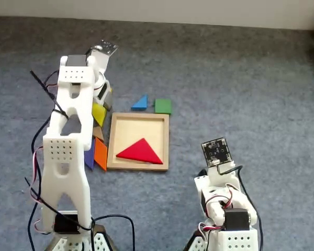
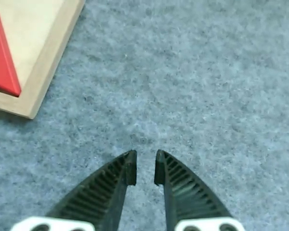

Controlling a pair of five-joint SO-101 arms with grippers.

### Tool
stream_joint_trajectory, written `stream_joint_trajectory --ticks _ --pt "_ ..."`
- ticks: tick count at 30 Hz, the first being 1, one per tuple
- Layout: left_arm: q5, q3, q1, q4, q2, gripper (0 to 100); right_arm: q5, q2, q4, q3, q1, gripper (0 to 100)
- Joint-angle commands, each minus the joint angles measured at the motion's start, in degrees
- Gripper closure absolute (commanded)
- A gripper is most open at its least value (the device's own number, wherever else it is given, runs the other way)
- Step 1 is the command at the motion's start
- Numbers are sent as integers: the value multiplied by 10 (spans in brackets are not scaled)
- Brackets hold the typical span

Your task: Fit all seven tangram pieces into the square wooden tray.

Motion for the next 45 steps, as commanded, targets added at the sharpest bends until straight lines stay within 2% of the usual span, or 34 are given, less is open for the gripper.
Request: stream_joint_trajectory --ticks 1,7,22,27,31,39,45 --pt "4 -73 -26 40 44 764 -4 -9 -11 66 7 922" --pt "3 -153 -29 82 88 764 -4 -9 -12 66 7 922" --pt "-96 -157 -24 82 95 769 -4 -9 -9 66 7 922" --pt "-178 -151 -18 88 97 833 -4 -9 -9 66 7 922" --pt "-248 -140 -4 128 91 842 -4 -9 -9 66 7 922" --pt "-251 -138 -6 135 81 803 -4 -9 -11 66 7 922" --pt "-251 -73 -14 136 -12 800 -4 -9 -12 66 7 922"
